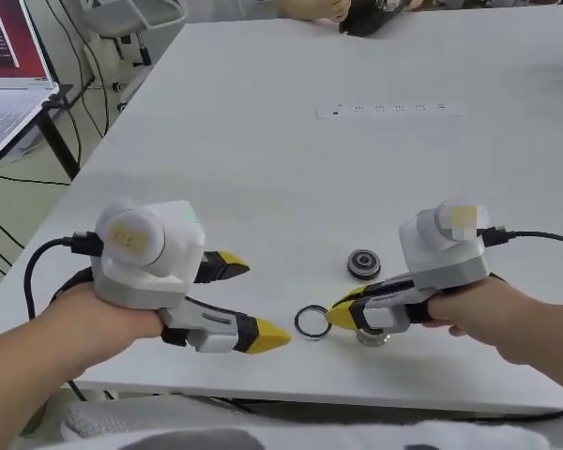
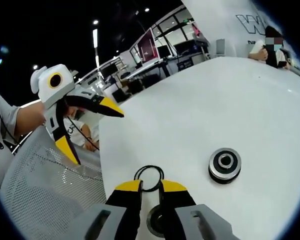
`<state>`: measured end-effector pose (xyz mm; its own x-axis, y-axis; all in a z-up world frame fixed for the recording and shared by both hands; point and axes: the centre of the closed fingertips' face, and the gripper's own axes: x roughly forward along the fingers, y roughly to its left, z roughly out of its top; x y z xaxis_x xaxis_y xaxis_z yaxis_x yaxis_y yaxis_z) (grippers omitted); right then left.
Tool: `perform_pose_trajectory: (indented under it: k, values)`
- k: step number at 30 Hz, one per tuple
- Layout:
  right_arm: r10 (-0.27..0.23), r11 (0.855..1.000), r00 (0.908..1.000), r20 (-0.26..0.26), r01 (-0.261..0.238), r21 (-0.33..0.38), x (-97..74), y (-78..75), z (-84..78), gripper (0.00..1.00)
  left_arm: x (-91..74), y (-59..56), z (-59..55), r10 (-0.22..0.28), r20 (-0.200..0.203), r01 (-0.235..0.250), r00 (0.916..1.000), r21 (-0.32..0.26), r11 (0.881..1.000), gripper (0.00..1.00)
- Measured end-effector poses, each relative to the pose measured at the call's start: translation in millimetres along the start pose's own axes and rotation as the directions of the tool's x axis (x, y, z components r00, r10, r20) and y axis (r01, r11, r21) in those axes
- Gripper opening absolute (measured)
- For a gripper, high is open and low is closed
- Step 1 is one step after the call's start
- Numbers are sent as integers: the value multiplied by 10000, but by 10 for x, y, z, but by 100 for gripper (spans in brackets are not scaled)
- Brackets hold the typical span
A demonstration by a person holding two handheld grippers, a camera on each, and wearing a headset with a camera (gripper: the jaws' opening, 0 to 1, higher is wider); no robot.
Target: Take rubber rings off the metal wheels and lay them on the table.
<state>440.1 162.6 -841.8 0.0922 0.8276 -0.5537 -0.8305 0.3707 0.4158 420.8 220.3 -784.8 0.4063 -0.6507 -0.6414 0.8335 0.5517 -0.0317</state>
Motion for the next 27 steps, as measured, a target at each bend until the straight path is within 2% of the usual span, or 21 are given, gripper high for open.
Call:
perform_pose_trajectory:
  k: [8, 17, 27]
  values:
    - [-25, 10000, 9998, 198, 26, -47, -55, 9, 42, 14, -7, 24, 24, 14, 23, -14, 10000, 29, 10000, 60]
    - [-67, 9999, 9993, 369, 70, -83, -192, -22, 91, 16, 8, 55, 67, -25, 69, 25, 10000, 3, 10000, 59]
    - [-446, 9988, 9974, 568, 455, -156, -383, -165, 124, 18, 102, 52, 217, -197, 152, 195, 9997, 186, 9996, 58]
